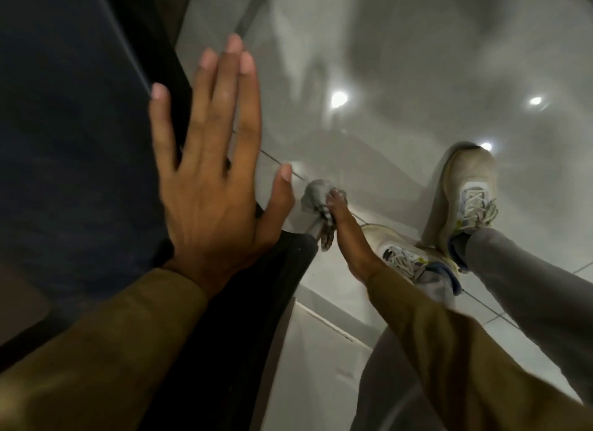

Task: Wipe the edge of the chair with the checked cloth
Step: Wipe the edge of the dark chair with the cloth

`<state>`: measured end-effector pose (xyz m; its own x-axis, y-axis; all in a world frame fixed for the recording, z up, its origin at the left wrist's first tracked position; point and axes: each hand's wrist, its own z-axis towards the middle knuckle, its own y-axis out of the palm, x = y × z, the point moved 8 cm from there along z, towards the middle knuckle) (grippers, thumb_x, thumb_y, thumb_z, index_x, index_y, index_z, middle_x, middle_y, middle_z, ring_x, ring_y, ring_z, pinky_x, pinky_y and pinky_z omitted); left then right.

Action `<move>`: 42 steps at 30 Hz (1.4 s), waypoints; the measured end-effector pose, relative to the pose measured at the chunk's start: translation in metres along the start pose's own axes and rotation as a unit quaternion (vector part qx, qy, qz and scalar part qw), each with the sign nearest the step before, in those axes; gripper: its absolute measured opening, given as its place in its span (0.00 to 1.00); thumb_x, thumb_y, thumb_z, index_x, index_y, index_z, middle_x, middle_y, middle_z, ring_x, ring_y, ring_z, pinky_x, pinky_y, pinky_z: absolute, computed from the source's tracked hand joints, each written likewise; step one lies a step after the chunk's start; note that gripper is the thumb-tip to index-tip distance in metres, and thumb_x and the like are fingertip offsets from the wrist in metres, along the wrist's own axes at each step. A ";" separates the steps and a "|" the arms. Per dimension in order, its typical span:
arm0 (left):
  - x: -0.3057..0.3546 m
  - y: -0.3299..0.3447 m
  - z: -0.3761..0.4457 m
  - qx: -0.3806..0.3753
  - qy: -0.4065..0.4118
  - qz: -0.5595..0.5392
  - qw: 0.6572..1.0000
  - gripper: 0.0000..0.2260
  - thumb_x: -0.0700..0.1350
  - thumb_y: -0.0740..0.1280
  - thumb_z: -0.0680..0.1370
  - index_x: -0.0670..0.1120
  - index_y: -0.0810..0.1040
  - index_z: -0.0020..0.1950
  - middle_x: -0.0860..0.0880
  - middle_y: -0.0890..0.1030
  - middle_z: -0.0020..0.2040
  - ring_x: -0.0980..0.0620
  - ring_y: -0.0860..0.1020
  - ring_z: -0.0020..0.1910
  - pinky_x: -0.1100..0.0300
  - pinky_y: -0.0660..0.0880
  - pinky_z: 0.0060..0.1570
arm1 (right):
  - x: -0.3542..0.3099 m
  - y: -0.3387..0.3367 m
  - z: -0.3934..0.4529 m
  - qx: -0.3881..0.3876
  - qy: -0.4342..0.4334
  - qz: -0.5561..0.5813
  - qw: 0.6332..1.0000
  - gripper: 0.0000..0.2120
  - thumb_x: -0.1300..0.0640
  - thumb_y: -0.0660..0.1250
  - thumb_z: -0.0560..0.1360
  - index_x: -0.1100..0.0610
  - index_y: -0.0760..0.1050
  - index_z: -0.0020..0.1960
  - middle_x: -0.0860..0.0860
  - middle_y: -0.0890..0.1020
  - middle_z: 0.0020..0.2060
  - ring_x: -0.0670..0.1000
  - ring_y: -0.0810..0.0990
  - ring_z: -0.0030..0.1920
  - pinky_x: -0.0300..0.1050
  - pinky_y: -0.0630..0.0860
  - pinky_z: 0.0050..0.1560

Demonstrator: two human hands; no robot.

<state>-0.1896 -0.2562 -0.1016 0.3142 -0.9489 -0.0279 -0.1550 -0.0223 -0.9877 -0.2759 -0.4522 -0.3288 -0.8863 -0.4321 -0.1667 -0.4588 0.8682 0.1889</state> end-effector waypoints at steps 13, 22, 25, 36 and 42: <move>-0.006 -0.001 -0.002 0.050 -0.028 -0.069 0.996 0.35 0.54 0.56 0.85 0.33 0.57 0.86 0.32 0.62 0.86 0.35 0.58 0.87 0.45 0.46 0.88 | 0.008 0.009 0.036 0.014 -0.045 0.035 0.998 0.34 0.31 0.48 0.86 0.49 0.67 0.83 0.53 0.78 0.75 0.45 0.80 0.59 0.36 0.78 0.53; -0.009 -0.006 -0.002 0.045 -0.059 -0.090 0.993 0.36 0.54 0.56 0.85 0.32 0.53 0.86 0.29 0.58 0.86 0.32 0.55 0.87 0.46 0.44 0.89 | 0.065 0.017 -0.036 0.011 0.131 0.067 0.989 0.25 0.58 0.56 0.90 0.29 0.72 0.73 0.20 0.79 0.62 0.21 0.75 0.63 0.19 0.70 0.64; -0.009 -0.004 -0.002 0.044 -0.058 -0.084 0.994 0.36 0.53 0.56 0.85 0.31 0.53 0.86 0.29 0.58 0.86 0.32 0.56 0.87 0.46 0.45 0.89 | 0.030 0.025 -0.034 -0.014 -0.050 0.013 0.999 0.26 0.42 0.50 0.90 0.45 0.61 0.86 0.39 0.69 0.82 0.38 0.68 0.81 0.33 0.63 0.80; -0.007 -0.003 -0.002 0.041 -0.049 -0.079 0.995 0.36 0.54 0.55 0.85 0.32 0.52 0.86 0.29 0.58 0.86 0.33 0.55 0.87 0.46 0.44 0.89 | 0.001 0.008 -0.018 -0.011 -0.054 0.020 0.998 0.32 0.35 0.48 0.88 0.46 0.57 0.88 0.44 0.64 0.86 0.44 0.63 0.84 0.45 0.58 0.85; -0.006 -0.002 -0.002 0.036 -0.040 -0.066 0.996 0.37 0.55 0.56 0.85 0.36 0.48 0.87 0.34 0.57 0.87 0.38 0.54 0.88 0.46 0.45 0.89 | 0.014 0.011 -0.067 -0.076 -0.124 -0.025 0.989 0.21 0.47 0.55 0.89 0.44 0.59 0.81 0.31 0.65 0.77 0.19 0.66 0.71 0.20 0.61 0.74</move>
<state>-0.1931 -0.2509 -0.0987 0.4014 -0.9110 0.0940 -0.0410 -0.1204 -0.9919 -0.2979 -0.4654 -0.2646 -0.8283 -0.3839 -0.4080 -0.5223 0.7925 0.3148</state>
